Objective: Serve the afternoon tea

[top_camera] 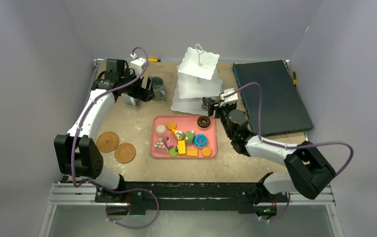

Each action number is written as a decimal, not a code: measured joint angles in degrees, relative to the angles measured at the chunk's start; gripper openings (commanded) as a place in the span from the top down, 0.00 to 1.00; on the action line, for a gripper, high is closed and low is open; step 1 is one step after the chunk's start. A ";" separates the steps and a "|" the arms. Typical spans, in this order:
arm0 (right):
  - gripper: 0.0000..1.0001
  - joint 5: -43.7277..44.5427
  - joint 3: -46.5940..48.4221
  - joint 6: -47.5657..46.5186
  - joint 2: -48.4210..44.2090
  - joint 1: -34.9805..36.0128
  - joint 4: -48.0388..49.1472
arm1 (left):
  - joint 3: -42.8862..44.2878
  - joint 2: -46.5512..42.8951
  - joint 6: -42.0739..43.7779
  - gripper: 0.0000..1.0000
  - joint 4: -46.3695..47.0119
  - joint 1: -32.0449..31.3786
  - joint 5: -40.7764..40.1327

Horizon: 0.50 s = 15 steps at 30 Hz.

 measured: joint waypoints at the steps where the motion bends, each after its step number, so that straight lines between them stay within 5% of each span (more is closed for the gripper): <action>1: 0.30 -0.11 -0.04 0.22 -0.92 0.00 -0.42 | 0.00 -0.02 -0.02 0.12 0.00 0.00 -0.02; 15: 0.30 0.81 -6.54 5.31 -10.08 10.29 -6.03 | 0.00 -0.92 -0.13 0.13 -0.04 0.00 0.26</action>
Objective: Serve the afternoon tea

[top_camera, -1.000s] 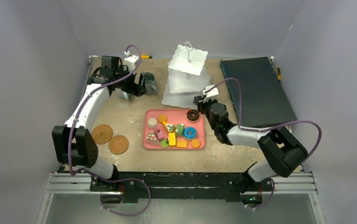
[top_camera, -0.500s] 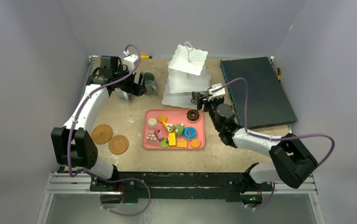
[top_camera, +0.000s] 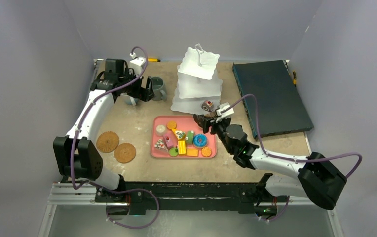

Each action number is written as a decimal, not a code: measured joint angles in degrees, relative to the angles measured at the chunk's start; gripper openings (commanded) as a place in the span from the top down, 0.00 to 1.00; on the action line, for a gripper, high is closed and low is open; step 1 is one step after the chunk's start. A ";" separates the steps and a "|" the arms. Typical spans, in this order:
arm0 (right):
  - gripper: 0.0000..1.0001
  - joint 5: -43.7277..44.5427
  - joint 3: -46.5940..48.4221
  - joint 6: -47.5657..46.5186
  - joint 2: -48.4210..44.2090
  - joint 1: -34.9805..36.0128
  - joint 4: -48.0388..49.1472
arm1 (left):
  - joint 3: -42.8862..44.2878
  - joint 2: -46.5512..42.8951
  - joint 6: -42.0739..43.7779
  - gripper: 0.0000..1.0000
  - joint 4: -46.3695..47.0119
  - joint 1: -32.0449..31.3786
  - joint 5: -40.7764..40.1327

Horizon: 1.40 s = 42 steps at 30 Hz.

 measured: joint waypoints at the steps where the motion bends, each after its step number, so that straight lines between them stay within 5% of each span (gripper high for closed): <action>1: 0.29 0.42 -0.52 0.44 -0.26 0.24 -0.50 | 0.00 -0.04 0.00 0.13 0.00 0.00 0.00; 17: 0.28 4.39 -1.88 4.20 3.21 1.73 -2.23 | 0.00 -1.22 0.00 0.14 0.00 0.00 0.83; 29: 0.50 4.37 -1.86 4.59 9.73 1.73 1.99 | 0.00 -1.22 0.00 0.16 -0.02 0.07 0.85; 42: 0.52 4.24 1.25 2.86 5.49 1.70 1.49 | 0.00 -1.22 -0.02 0.16 -0.02 0.37 0.90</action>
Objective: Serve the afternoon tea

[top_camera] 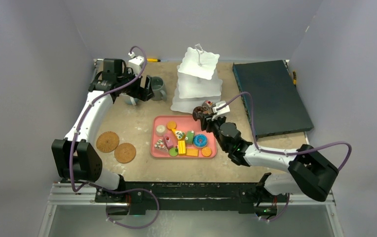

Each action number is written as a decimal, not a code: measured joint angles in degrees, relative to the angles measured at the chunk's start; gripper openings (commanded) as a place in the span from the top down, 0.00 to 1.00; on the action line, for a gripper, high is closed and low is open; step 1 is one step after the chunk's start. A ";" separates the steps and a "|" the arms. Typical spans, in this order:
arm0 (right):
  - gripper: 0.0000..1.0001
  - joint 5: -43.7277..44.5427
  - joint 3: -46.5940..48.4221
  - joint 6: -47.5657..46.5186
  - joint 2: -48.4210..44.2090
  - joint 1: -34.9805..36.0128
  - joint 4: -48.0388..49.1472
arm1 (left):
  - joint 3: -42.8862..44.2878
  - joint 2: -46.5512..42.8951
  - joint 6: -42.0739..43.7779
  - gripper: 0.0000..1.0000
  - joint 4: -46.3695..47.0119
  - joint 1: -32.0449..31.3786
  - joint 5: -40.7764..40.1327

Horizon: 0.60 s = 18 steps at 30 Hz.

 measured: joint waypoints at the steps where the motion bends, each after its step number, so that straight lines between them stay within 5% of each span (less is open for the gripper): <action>1: 0.52 -0.07 0.70 -0.22 0.42 -0.02 0.13 | 0.00 0.00 0.02 0.16 -0.02 0.00 0.00; 18: 0.54 -2.97 7.34 -1.92 15.02 -4.42 8.63 | 0.00 0.00 0.11 0.17 -0.37 0.09 -0.02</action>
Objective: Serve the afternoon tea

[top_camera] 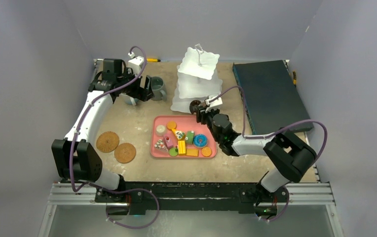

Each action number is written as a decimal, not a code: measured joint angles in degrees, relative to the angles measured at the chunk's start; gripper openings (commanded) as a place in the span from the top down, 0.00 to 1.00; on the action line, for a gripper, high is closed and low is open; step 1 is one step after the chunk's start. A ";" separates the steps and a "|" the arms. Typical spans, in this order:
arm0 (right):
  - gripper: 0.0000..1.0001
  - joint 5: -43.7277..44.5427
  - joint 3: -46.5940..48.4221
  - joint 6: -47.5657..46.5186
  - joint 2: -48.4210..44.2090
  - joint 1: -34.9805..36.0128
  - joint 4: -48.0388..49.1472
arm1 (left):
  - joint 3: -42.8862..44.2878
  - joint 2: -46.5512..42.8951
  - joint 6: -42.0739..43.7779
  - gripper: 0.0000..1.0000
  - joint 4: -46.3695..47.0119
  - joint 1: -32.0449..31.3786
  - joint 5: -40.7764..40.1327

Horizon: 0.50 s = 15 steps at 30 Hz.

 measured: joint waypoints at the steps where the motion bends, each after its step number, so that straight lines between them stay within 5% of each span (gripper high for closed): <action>1: 0.54 -0.02 0.52 -0.02 0.85 -0.04 0.55 | 0.00 0.00 0.02 0.17 0.00 0.04 0.00; 10: 0.48 -0.09 1.73 -0.17 6.88 -0.09 5.33 | 0.00 0.00 0.13 0.16 -0.02 0.35 0.00; 15: 0.32 -0.02 1.73 -0.11 8.85 -0.09 7.91 | 0.00 0.00 0.13 0.13 -0.02 0.39 -0.02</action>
